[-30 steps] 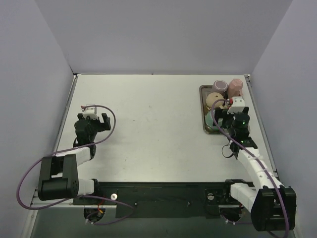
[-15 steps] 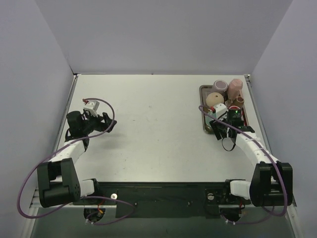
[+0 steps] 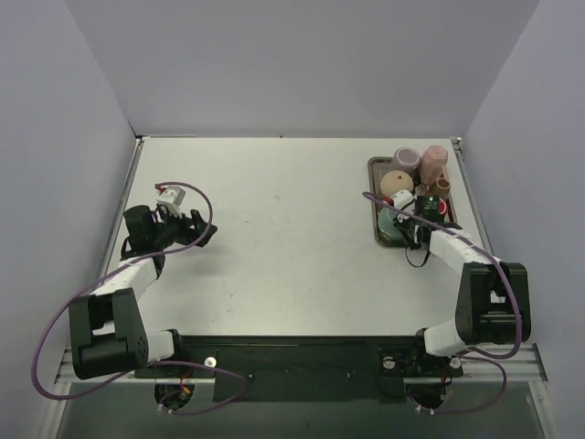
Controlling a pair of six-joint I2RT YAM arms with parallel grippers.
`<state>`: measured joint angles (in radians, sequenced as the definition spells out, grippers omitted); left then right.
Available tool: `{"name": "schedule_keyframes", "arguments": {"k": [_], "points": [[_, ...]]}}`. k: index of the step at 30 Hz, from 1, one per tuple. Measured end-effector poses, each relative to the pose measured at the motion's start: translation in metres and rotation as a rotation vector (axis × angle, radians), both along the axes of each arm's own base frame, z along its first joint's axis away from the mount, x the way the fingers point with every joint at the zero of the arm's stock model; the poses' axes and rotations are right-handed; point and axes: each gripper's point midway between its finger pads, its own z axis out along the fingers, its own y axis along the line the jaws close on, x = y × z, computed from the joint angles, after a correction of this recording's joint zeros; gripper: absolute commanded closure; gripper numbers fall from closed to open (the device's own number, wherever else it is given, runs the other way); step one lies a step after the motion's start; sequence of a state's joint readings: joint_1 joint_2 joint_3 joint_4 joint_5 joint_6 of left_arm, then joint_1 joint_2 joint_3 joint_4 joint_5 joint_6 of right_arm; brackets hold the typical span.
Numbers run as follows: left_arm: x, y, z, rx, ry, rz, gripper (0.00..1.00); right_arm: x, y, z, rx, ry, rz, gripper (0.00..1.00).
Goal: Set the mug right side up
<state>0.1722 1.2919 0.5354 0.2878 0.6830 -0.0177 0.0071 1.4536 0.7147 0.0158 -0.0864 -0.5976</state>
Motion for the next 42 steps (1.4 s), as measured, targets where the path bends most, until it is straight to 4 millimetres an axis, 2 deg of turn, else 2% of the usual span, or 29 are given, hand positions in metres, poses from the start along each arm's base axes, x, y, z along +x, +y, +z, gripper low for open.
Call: {"name": "schedule_keyframes", "arguments": {"k": [1,7,10,14,18,20,22,25,28,32,37,42], "points": [[0.0,0.0,0.0,0.0,0.001,0.0,0.07,0.002,-0.001,0.002,-0.001,-0.007,-0.014,1.0],[-0.001,-0.002,0.002,0.015,0.023,-0.032,0.1,0.003,0.001,0.009,0.006,0.015,-0.02,1.0],[0.002,-0.005,0.019,0.01,0.043,-0.07,0.12,-0.003,0.014,0.025,0.022,-0.015,-0.023,1.0],[0.005,-0.018,0.066,-0.046,0.027,-0.167,0.14,-0.016,0.037,0.073,0.127,-0.19,-0.047,1.0],[-0.008,-0.043,0.1,-0.166,0.036,-0.259,0.15,-0.019,0.054,0.129,0.262,-0.399,-0.069,1.0],[-0.019,-0.06,0.109,-0.213,0.059,-0.302,0.15,-0.017,0.062,0.144,0.327,-0.454,-0.09,1.0],[-0.033,-0.083,0.118,-0.263,0.089,-0.365,0.13,-0.017,0.07,0.151,0.394,-0.479,-0.121,1.0],[-0.053,-0.115,0.142,-0.348,0.109,-0.468,0.1,-0.02,0.101,0.162,0.514,-0.52,-0.112,1.0],[-0.066,-0.14,0.186,-0.47,0.082,-0.544,0.07,-0.03,0.158,0.189,0.669,-0.574,-0.007,1.0],[-0.079,-0.158,0.232,-0.574,0.051,-0.601,0.07,-0.051,0.233,0.238,0.889,-0.626,0.171,1.0],[-0.088,-0.171,0.268,-0.65,0.04,-0.629,0.07,-0.059,0.286,0.281,1.076,-0.655,0.253,1.0],[-0.087,-0.173,0.278,-0.701,0.06,-0.612,0.07,-0.065,0.319,0.295,1.166,-0.631,0.294,1.0]]}}
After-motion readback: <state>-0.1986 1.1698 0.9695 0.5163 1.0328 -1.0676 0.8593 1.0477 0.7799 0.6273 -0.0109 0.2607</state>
